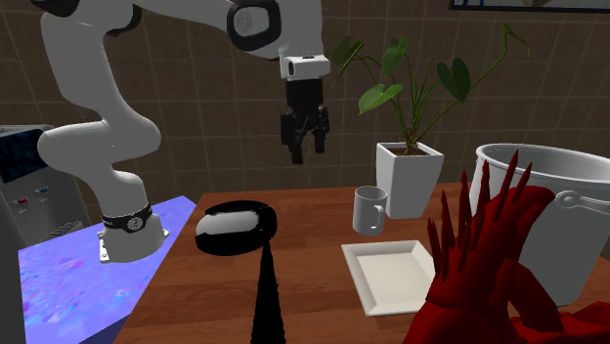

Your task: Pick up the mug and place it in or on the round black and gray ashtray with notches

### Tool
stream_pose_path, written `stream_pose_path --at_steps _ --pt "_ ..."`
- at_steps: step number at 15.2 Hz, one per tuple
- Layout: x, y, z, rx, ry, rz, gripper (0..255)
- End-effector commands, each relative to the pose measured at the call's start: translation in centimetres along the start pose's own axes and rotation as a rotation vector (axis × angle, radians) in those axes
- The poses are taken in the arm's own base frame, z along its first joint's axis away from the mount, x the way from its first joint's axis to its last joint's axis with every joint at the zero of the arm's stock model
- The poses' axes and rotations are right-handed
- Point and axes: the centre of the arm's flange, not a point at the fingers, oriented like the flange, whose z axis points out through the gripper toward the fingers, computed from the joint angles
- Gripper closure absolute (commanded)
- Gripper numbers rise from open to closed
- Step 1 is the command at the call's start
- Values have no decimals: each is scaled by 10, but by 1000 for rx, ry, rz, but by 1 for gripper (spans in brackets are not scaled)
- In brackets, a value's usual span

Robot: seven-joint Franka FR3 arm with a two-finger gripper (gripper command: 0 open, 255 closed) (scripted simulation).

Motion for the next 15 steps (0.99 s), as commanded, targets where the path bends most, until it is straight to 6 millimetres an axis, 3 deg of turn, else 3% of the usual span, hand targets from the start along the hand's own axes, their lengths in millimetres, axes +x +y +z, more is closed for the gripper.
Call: stream_pose_path --at_steps 1,15 --pt "13 -21 15 0 -3 -1 0" --pt "102 -159 106 -12 -29 -11 0"
